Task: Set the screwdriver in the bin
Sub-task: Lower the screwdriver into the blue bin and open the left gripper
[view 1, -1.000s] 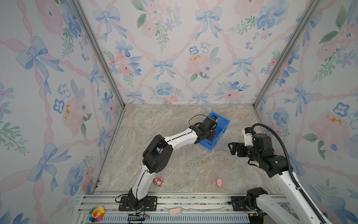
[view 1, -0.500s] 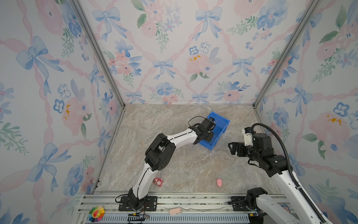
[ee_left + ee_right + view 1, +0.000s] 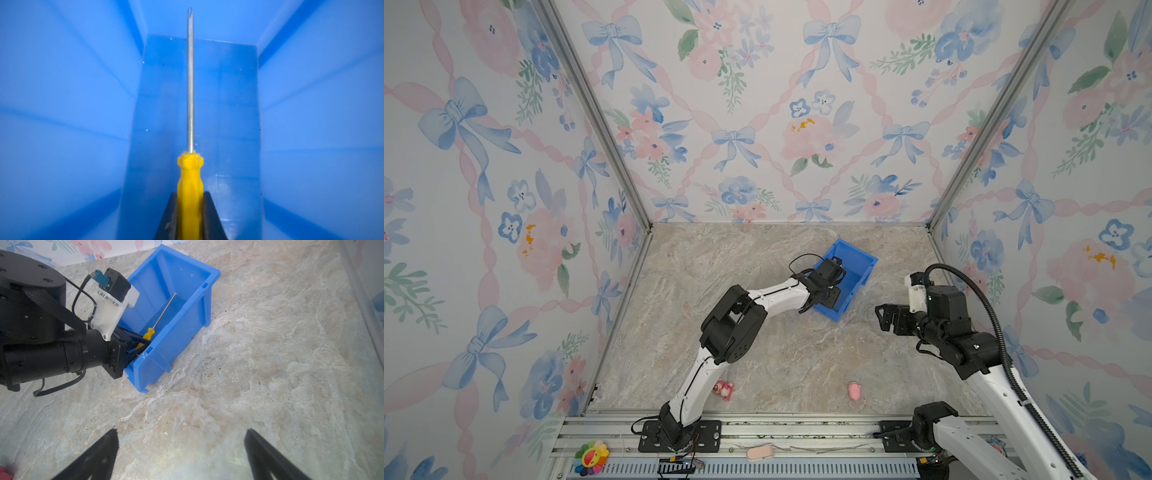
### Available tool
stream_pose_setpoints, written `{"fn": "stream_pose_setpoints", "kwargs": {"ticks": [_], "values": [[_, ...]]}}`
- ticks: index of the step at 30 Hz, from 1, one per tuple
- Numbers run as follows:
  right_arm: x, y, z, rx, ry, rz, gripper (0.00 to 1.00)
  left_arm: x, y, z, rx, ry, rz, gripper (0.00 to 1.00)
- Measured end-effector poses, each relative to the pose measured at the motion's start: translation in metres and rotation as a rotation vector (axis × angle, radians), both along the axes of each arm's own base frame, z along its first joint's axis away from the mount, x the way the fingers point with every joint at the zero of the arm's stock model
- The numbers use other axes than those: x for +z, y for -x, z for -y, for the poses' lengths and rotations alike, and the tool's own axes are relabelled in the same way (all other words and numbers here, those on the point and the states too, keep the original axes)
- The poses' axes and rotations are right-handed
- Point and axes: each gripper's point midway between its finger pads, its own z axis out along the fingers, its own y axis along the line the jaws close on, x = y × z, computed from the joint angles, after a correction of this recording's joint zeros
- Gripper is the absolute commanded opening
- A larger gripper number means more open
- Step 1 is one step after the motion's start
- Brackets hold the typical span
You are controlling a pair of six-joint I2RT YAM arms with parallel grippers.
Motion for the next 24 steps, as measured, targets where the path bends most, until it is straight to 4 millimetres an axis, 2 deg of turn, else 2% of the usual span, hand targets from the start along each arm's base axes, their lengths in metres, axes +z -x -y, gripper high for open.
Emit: {"fn": "stream_pose_setpoints", "kwargs": {"ticks": [4,7,24], "values": [[0.002,-0.001,0.002,-0.01,0.008,0.006,0.97,-0.002,-0.001,-0.001,0.009,-0.004,0.003,0.0],[0.003,-0.001,0.003,-0.015,0.011,0.01,0.97,-0.002,-0.001,-0.001,0.014,-0.005,0.004,0.07],[0.013,-0.004,0.008,-0.038,0.02,0.036,0.97,-0.002,0.0,-0.001,0.016,-0.008,0.008,0.25]]}}
